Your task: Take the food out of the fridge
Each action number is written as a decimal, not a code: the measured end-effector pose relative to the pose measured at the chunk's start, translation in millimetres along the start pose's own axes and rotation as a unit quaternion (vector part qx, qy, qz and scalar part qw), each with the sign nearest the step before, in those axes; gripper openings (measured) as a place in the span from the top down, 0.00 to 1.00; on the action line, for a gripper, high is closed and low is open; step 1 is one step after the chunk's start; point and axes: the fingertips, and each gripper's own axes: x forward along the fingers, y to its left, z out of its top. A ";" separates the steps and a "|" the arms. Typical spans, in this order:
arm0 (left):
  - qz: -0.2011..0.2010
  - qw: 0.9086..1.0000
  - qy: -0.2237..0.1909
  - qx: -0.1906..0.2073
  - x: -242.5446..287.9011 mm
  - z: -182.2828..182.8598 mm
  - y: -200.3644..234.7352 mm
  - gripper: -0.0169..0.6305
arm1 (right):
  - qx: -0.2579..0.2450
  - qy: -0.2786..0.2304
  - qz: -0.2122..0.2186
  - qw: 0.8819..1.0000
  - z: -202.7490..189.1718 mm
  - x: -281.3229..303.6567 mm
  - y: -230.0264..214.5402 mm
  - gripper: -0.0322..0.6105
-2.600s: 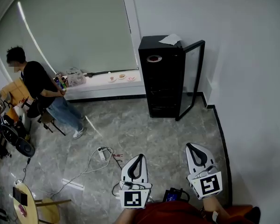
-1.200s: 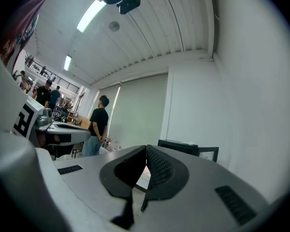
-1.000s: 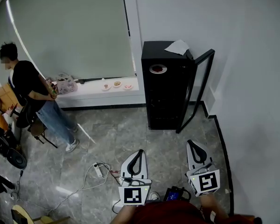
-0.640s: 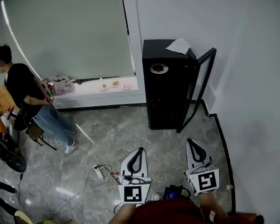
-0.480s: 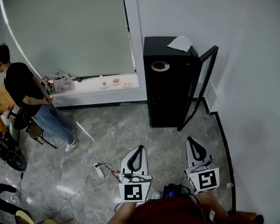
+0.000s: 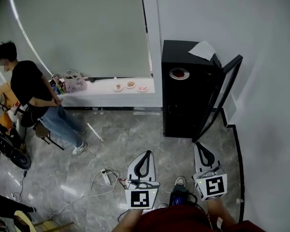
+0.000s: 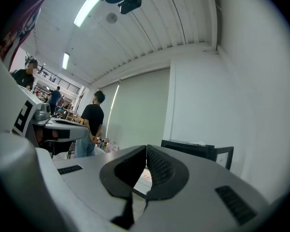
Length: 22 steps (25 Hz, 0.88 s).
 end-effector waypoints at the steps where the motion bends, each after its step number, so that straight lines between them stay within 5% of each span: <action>1: 0.004 1.000 -0.002 -0.001 8.5 0.1 1.3 0.95 | 0.001 0.000 0.001 1.000 -1.0 8.2 -5.7 0.91; 22: 0.018 1.000 0.009 0.006 206.0 -20.3 -14.0 0.95 | 0.003 -0.005 0.004 1.000 -20.0 148.5 -149.5 0.91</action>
